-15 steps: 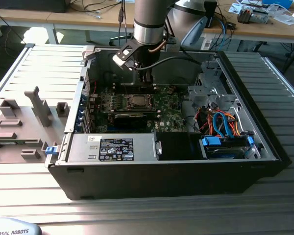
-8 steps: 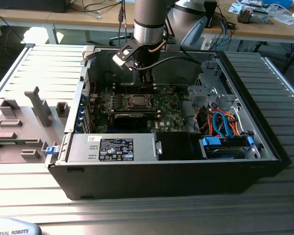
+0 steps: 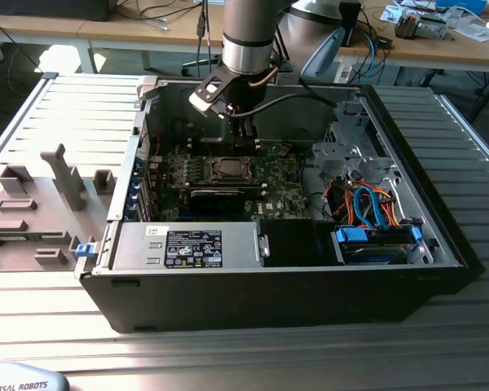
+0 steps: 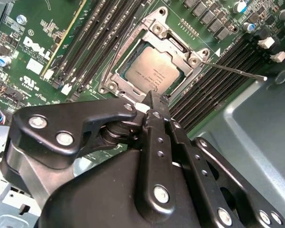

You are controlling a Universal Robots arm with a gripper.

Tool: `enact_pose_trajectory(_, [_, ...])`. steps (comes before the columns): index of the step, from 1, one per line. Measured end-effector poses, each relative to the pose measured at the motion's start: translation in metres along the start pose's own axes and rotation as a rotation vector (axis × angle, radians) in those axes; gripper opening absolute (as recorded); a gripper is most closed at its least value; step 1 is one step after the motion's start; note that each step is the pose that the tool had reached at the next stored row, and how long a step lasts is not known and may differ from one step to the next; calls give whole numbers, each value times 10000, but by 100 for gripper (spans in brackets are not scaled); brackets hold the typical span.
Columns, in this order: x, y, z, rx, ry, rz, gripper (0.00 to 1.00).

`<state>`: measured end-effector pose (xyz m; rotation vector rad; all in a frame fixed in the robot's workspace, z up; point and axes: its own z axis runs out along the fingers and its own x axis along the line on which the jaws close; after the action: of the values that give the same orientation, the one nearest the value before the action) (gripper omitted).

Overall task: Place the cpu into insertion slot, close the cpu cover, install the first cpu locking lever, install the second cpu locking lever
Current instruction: 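Install the first cpu locking lever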

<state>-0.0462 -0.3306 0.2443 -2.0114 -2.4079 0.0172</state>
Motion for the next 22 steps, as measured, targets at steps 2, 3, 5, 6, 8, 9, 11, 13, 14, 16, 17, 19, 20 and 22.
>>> enact_pose_trajectory(2, [0, 0, 0, 0, -1, -82, 11])
enact_pose_trajectory(3, [0, 0, 0, -1, -2, -164, 11])
enact_pose_trajectory(5, [0, 0, 0, -1, -3, -227, 11])
enact_pose_trajectory(6, [0, 0, 0, -1, -3, -264, 11])
enact_pose_trajectory(8, [-1, 0, 1, -2, -2, -300, 11])
enact_pose_trajectory(9, [-1, 0, 1, -3, -2, -318, 11])
enact_pose_trajectory(11, [-2, 0, 0, -1, -4, -358, 11])
enact_pose_trajectory(13, [-2, 0, 0, -2, -5, -406, 11])
enact_pose_trajectory(14, [-2, 0, 0, -2, -4, -425, 11])
enact_pose_trajectory(16, [-2, 0, 0, -2, -5, -485, 11])
enact_pose_trajectory(17, [-2, 0, 0, -2, -6, -514, 11])
enact_pose_trajectory(19, [-2, 0, 0, -3, -7, -627, 11])
enact_pose_trajectory(20, [-2, 0, 0, -3, -7, -666, 11])
enact_pose_trajectory(22, [-2, 0, 0, -3, -9, -764, 11])
